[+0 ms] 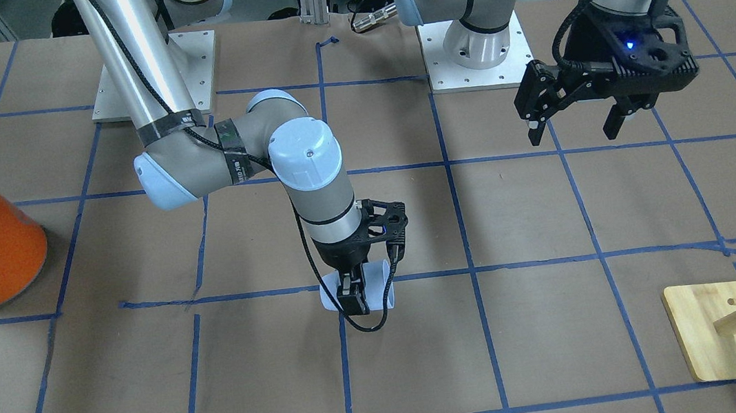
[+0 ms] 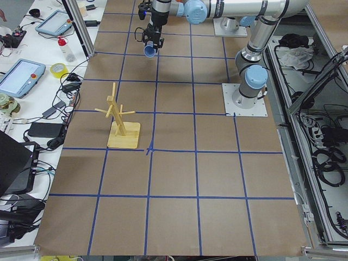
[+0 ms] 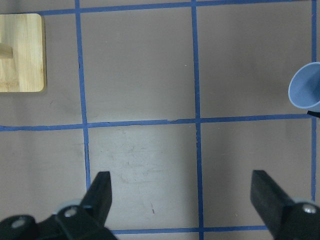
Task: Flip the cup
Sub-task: 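Lift the cup with the right gripper and carry it toward the table center, then lower the cup onto its side and open the right gripper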
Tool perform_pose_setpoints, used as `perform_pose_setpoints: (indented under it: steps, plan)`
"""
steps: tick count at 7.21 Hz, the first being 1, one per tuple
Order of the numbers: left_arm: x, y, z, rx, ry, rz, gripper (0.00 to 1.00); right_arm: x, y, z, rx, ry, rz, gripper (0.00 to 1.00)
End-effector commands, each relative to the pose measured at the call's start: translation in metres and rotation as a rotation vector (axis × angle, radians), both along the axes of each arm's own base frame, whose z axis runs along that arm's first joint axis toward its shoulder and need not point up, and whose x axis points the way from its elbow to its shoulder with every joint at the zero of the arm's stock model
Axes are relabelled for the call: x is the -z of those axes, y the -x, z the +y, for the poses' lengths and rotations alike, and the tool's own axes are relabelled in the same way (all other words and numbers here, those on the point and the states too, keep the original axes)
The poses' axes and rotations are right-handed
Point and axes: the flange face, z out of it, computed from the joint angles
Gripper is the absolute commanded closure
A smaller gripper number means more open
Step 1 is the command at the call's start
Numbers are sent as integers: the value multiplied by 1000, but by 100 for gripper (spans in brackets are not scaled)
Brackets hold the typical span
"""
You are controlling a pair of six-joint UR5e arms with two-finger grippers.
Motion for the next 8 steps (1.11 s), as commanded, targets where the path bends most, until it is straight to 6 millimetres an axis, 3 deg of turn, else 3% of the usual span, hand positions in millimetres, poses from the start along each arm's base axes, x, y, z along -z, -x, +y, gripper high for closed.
perform_pose_setpoints:
  steps: [1,6,7,8]
  plan:
    - [1,-1,0,-1,-1,0,0,25,-1,1,-166,4,39,49]
    - [1,-4,0,-6,-6,5,0,30,-9,4,-78,-61,-64,40]
    - [1,-4,0,-4,-6,8,0,31,-8,4,-73,-63,-63,24]
    - [0,-3,0,-4,-3,10,0,29,-8,4,-75,-59,-60,0]
